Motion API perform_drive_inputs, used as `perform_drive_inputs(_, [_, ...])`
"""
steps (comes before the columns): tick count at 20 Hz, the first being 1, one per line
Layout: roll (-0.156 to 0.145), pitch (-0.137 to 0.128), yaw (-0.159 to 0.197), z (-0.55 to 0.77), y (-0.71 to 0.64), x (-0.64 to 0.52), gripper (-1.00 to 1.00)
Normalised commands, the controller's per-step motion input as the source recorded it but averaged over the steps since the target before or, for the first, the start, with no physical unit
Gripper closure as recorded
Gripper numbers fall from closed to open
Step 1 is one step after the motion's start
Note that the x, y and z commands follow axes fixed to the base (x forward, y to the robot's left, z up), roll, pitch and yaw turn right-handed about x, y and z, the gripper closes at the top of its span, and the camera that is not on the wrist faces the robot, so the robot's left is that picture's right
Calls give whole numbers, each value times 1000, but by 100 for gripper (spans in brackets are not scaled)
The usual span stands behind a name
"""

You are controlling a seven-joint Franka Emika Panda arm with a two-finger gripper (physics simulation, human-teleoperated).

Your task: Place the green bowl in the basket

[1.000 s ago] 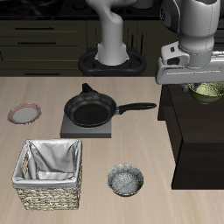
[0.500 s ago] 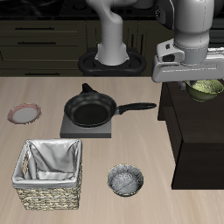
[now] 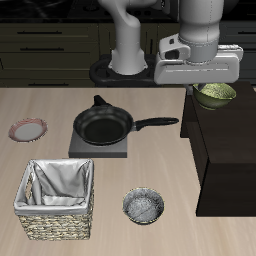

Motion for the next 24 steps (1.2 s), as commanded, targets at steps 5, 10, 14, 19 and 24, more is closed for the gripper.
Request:
perform_drive_inputs(5, [13, -8, 15, 24, -625, -236, 100])
perform_drive_inputs(10, [14, -25, 30, 47, -313, -247, 100])
perform_drive_inputs(14, [20, -30, 8, 117, -359, -265, 100])
perform_drive_inputs(19, [-14, -23, 9, 76, -452, -148, 100])
perform_drive_inputs(24, [-27, -17, -17, 46, -511, -137, 100])
